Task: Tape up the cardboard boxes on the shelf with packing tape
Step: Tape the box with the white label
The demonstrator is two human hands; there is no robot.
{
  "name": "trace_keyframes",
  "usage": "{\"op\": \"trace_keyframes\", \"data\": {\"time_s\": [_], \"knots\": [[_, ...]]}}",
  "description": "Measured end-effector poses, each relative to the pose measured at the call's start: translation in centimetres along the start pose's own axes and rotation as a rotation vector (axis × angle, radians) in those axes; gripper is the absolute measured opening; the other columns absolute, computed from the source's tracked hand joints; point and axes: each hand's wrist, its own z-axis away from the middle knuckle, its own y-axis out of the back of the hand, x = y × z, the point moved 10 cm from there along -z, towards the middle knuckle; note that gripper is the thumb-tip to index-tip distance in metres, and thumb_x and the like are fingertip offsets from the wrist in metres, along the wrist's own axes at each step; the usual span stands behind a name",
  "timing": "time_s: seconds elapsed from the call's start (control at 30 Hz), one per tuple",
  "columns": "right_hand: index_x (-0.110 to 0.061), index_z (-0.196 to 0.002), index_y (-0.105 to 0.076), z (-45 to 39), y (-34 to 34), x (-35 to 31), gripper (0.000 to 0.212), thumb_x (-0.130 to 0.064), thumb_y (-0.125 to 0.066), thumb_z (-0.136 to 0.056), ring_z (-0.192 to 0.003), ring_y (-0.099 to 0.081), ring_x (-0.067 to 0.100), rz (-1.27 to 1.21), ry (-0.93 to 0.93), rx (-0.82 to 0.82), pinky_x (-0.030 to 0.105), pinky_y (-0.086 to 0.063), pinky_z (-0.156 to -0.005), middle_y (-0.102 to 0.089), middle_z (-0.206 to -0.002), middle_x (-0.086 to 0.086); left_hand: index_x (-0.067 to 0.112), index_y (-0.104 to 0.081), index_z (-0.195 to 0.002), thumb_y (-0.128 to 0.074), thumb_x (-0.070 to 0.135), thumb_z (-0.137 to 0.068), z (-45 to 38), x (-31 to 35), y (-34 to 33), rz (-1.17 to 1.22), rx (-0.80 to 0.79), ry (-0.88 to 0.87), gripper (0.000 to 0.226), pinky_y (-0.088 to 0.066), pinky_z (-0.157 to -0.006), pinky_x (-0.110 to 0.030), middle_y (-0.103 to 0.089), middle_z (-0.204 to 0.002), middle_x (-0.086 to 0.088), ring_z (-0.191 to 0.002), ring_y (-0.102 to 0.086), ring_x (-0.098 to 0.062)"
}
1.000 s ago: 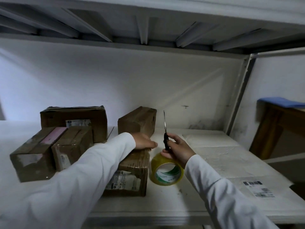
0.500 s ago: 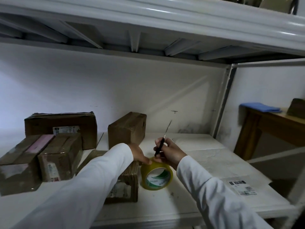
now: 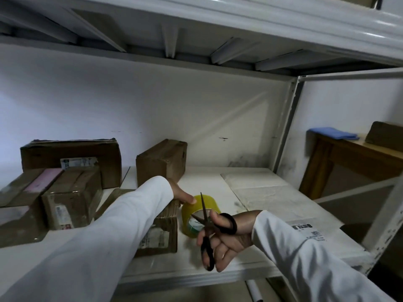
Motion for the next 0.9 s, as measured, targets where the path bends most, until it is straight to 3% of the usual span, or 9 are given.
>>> {"op": "trace_keyframes", "data": {"time_s": [0.17,0.27,0.4,0.5,0.6,0.63,0.67,0.8,0.9], "knots": [[-0.019,-0.104,-0.052,-2.3,0.2,-0.8,0.098,-0.089,-0.063,-0.035,-0.078,-0.068,0.016,-0.043,0.072,0.077,0.028,-0.055,-0.079,-0.07,-0.084,0.002,0.009,-0.064,-0.114,-0.075,0.063,-0.064,0.5,0.4,0.1,-0.016,0.029,-0.011,0.075,-0.048,-0.081,-0.025,-0.064,-0.112,-0.005,-0.099,-0.062,-0.021],[-0.017,-0.101,-0.054,-3.8,0.7,-1.2,0.095,-0.087,-0.065,-0.036,-0.071,-0.07,0.017,-0.11,0.098,0.172,0.028,-0.056,-0.074,-0.072,-0.079,0.003,0.012,-0.062,-0.11,-0.073,0.061,-0.069,0.6,0.6,0.4,-0.054,0.053,-0.014,0.064,-0.047,-0.087,-0.026,-0.063,-0.114,-0.004,-0.1,-0.061,-0.019],[-0.013,-0.096,-0.052,-4.4,1.6,-1.5,0.07,-0.077,-0.047,-0.067,-0.059,-0.068,0.015,-0.209,0.126,0.336,0.028,-0.056,-0.069,-0.071,-0.07,0.004,0.01,-0.06,-0.119,-0.069,0.061,-0.073,0.6,0.6,0.6,-0.084,0.053,-0.011,0.069,-0.046,-0.093,-0.026,-0.061,-0.121,-0.006,-0.109,-0.059,-0.02],[-0.013,-0.098,-0.051,-4.3,1.9,-1.6,0.06,-0.068,-0.049,-0.072,-0.058,-0.067,0.014,-0.223,0.137,0.391,0.03,-0.056,-0.072,-0.069,-0.067,0.004,0.011,-0.06,-0.12,-0.068,0.061,-0.073,0.6,0.6,0.5,-0.096,0.026,-0.011,0.069,-0.046,-0.092,-0.027,-0.061,-0.119,-0.006,-0.107,-0.059,-0.02],[-0.014,-0.098,-0.049,-3.9,2.3,-1.7,0.055,-0.066,-0.05,-0.079,-0.058,-0.064,0.013,-0.258,0.149,0.433,0.03,-0.056,-0.073,-0.066,-0.065,0.003,0.015,-0.066,-0.086,-0.056,0.044,-0.09,0.3,0.6,0.6,0.038,0.028,-0.009,0.031,-0.045,-0.072,-0.021,-0.062,-0.09,-0.001,-0.079,-0.057,-0.014],[-0.015,-0.097,-0.049,-3.8,2.3,-1.7,0.051,-0.063,-0.046,-0.083,-0.057,-0.064,0.012,-0.271,0.151,0.444,0.029,-0.056,-0.072,-0.065,-0.063,0.002,0.014,-0.063,-0.078,-0.048,0.034,-0.096,0.0,0.4,0.6,0.114,0.033,0.001,0.031,-0.042,-0.067,-0.021,-0.06,-0.086,-0.002,-0.073,-0.053,-0.014],[-0.015,-0.096,-0.048,-3.7,2.2,-1.7,0.047,-0.06,-0.043,-0.087,-0.055,-0.063,0.011,-0.288,0.152,0.449,0.029,-0.057,-0.07,-0.064,-0.062,0.001,0.011,-0.064,-0.081,-0.043,0.026,-0.098,0.2,0.3,0.8,0.161,0.043,0.01,0.031,-0.041,-0.069,-0.023,-0.06,-0.091,-0.005,-0.076,-0.051,-0.017],[-0.016,-0.087,-0.05,-3.2,1.6,-2.1,0.035,-0.05,-0.045,-0.092,-0.047,-0.047,0.008,-0.331,0.16,0.458,0.027,-0.056,-0.067,-0.057,-0.054,-0.002,-0.003,-0.055,-0.125,-0.041,0.013,-0.099,0.8,0.6,1.7,0.162,0.115,-0.007,0.033,-0.035,-0.08,-0.022,-0.053,-0.133,-0.018,-0.114,-0.052,-0.028],[-0.017,-0.078,-0.051,-2.9,1.7,-2.1,0.031,-0.046,-0.051,-0.091,-0.048,-0.035,0.005,-0.41,0.166,0.487,0.018,-0.052,-0.052,-0.05,-0.048,-0.005,-0.004,-0.054,-0.127,-0.045,0.013,-0.098,0.9,0.3,1.3,0.203,0.147,0.018,0.035,-0.04,-0.085,-0.028,-0.052,-0.135,-0.018,-0.124,-0.049,-0.03]]}}
